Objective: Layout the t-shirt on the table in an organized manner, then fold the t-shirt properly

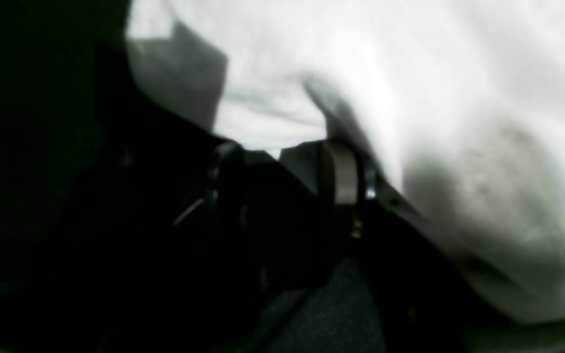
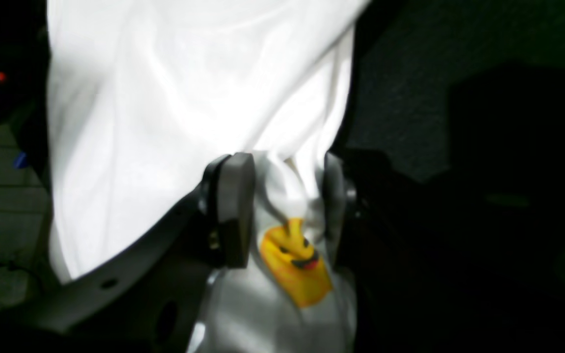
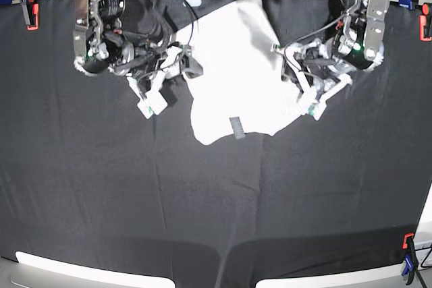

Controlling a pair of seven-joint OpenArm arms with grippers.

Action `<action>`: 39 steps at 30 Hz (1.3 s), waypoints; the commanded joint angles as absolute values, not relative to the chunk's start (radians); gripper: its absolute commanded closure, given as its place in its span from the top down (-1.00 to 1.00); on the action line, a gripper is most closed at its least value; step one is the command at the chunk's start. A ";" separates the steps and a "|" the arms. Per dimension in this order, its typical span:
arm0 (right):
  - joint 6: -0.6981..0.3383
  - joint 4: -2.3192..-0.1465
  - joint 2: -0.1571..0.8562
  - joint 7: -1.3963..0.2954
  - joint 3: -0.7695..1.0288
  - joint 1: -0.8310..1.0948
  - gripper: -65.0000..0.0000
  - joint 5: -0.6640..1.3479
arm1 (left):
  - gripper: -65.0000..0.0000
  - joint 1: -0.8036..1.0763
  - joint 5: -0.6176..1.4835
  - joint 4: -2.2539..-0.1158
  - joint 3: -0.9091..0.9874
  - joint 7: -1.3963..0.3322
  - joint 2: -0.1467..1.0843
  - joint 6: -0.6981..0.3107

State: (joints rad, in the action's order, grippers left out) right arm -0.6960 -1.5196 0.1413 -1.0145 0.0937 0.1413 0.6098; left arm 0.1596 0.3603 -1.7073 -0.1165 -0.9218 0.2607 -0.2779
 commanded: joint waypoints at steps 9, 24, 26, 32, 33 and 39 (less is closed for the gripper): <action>-0.698 -1.532 0.141 -1.069 0.092 0.150 -0.32 0.666 | -0.29 0.082 0.369 -1.703 -0.114 -0.907 0.264 -0.289; -0.698 -1.555 0.141 -1.124 0.092 0.150 -0.32 0.780 | -0.29 0.018 0.369 -1.701 -0.114 -0.904 0.264 -0.289; -0.698 -1.573 0.142 -1.132 0.092 0.153 -0.32 0.791 | -0.29 0.013 0.369 -1.701 -0.114 -0.904 0.264 -0.289; -0.698 -1.641 0.149 -1.043 0.126 0.149 -0.32 0.664 | -0.29 -0.002 0.349 -1.701 -0.111 -0.904 0.267 -0.288; -0.698 -1.655 0.149 -1.016 0.149 0.149 -0.32 0.634 | -0.29 -0.006 0.351 -1.702 -0.108 -0.904 0.267 -0.288; -0.698 -1.718 0.149 -0.973 0.361 0.150 -0.32 0.594 | -0.29 -0.022 0.466 -1.702 -0.037 -0.900 0.269 -0.288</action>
